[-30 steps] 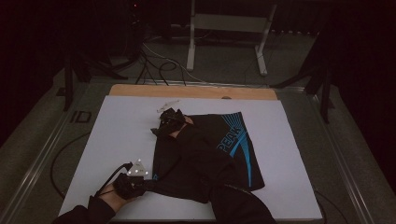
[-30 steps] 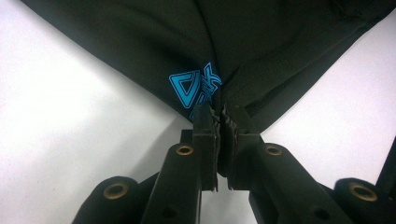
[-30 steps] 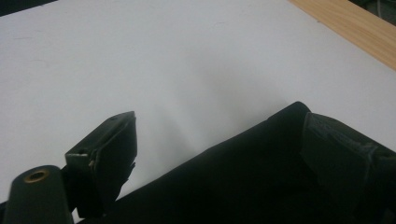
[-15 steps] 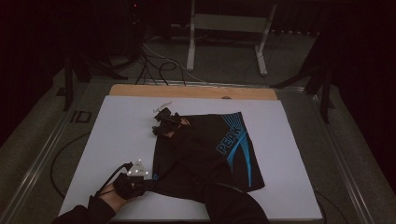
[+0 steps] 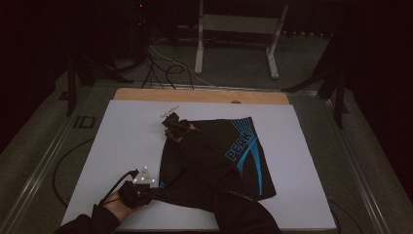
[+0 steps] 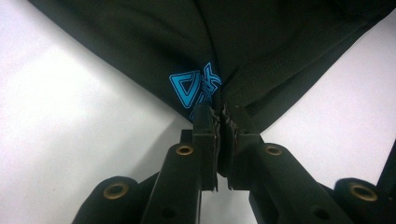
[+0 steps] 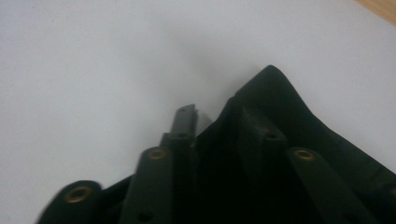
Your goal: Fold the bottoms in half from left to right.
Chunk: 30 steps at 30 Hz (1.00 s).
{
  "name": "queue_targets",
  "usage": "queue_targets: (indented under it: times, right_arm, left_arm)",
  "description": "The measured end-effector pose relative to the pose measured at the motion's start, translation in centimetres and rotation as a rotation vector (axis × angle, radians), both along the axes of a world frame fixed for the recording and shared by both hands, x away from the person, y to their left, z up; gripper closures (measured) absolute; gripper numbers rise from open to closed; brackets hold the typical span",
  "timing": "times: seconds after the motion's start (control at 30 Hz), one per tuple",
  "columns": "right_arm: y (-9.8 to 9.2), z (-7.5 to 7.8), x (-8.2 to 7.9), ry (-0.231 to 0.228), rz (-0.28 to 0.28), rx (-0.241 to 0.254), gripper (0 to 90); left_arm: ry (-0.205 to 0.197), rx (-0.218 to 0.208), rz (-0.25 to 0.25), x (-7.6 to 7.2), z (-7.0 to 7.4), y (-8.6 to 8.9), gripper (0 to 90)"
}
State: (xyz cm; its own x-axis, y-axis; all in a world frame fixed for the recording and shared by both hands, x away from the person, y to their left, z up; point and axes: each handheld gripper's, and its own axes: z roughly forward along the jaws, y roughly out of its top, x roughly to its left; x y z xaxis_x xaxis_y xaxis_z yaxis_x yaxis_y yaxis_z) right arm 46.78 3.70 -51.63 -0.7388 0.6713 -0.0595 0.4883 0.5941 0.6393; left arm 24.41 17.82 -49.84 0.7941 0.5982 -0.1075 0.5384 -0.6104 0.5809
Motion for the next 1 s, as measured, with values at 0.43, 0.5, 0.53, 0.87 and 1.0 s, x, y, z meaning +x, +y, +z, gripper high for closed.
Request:
queue_targets:
  times: [0.43,0.5,0.53,0.87,1.0]
  right_arm:
    - [-0.5,0.9,-0.2,-0.025,0.079,-0.038,88.9]
    - [-0.7,1.2,-0.3,-0.029,0.072,-0.027,89.0]
    - [-0.9,1.4,-0.2,-0.039,0.096,-0.035,89.1]
    - [-1.6,2.6,-0.6,-0.057,0.118,-0.024,89.3]
    - [-1.9,2.8,-0.8,-0.055,0.121,-0.025,89.4]
  left_arm:
    - [0.002,-0.006,-0.001,0.0,0.2,-0.1,85.0]
    - [0.002,-0.006,-0.002,-0.1,0.3,-0.1,85.0]
    - [-0.001,-0.008,-0.002,-0.1,0.3,-0.2,85.0]
    - [-0.009,-0.029,-0.016,-0.4,1.0,-0.5,85.1]
    - [-0.007,-0.03,-0.017,-0.4,1.1,-0.6,85.1]
